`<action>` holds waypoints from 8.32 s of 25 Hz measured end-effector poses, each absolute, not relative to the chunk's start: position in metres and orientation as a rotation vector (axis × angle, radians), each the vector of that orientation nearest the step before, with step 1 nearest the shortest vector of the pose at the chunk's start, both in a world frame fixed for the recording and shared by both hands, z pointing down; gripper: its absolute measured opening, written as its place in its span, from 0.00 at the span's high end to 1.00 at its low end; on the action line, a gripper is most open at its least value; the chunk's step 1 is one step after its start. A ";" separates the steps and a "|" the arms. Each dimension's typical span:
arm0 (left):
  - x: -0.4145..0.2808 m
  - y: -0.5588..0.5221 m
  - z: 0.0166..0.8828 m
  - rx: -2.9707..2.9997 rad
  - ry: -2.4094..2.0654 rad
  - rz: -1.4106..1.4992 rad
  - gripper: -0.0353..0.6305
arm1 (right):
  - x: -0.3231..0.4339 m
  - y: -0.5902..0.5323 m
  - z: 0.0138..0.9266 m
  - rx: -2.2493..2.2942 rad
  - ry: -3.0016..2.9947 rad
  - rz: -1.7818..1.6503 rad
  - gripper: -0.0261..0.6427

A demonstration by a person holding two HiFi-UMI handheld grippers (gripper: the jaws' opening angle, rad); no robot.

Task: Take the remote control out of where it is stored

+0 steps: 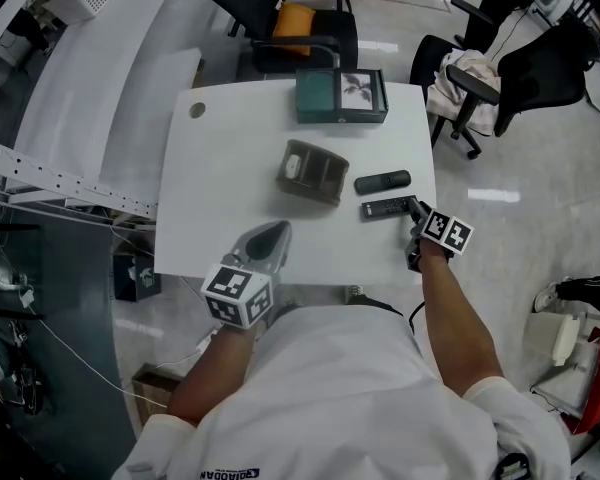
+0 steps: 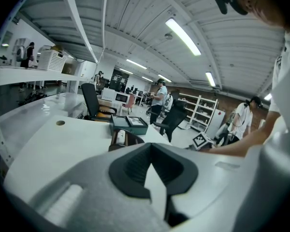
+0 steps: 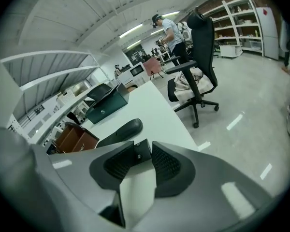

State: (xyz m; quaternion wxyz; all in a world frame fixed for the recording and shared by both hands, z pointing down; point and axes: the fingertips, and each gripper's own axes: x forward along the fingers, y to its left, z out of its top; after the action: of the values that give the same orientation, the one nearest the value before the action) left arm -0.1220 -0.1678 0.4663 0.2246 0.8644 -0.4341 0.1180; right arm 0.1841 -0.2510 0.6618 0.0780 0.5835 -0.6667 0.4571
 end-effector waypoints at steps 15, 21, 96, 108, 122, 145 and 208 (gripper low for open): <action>-0.137 -0.175 0.460 2.411 -1.187 0.298 0.94 | 0.132 -0.244 0.599 1.581 -2.194 1.122 0.83; -0.145 -0.177 0.451 2.419 -1.181 0.281 0.94 | 0.078 -0.236 0.534 1.469 -2.410 1.046 0.86; -0.216 -0.175 0.447 2.311 -1.386 0.260 0.94 | -0.149 -0.313 0.552 0.441 -2.231 -0.158 0.60; -0.205 -0.168 0.447 2.282 -1.423 0.240 0.94 | -0.141 -0.302 0.518 0.491 -2.368 -0.114 0.61; -0.180 -0.168 0.444 2.278 -1.453 0.250 0.94 | -0.082 -0.267 0.438 0.581 -2.532 -0.154 0.61; -0.084 -0.182 0.460 2.380 -1.234 0.315 0.94 | 0.025 -0.159 0.560 0.418 -2.453 0.062 0.61; -0.083 -0.038 0.422 2.431 -1.279 0.233 0.94 | 0.030 -0.064 0.483 0.835 -2.778 0.881 0.95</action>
State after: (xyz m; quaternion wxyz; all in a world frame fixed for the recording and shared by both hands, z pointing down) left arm -0.0834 -0.0385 0.4219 0.1912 0.8657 -0.4552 0.0828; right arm 0.0305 -0.0637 0.4831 0.0548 0.2748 -0.9150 0.2903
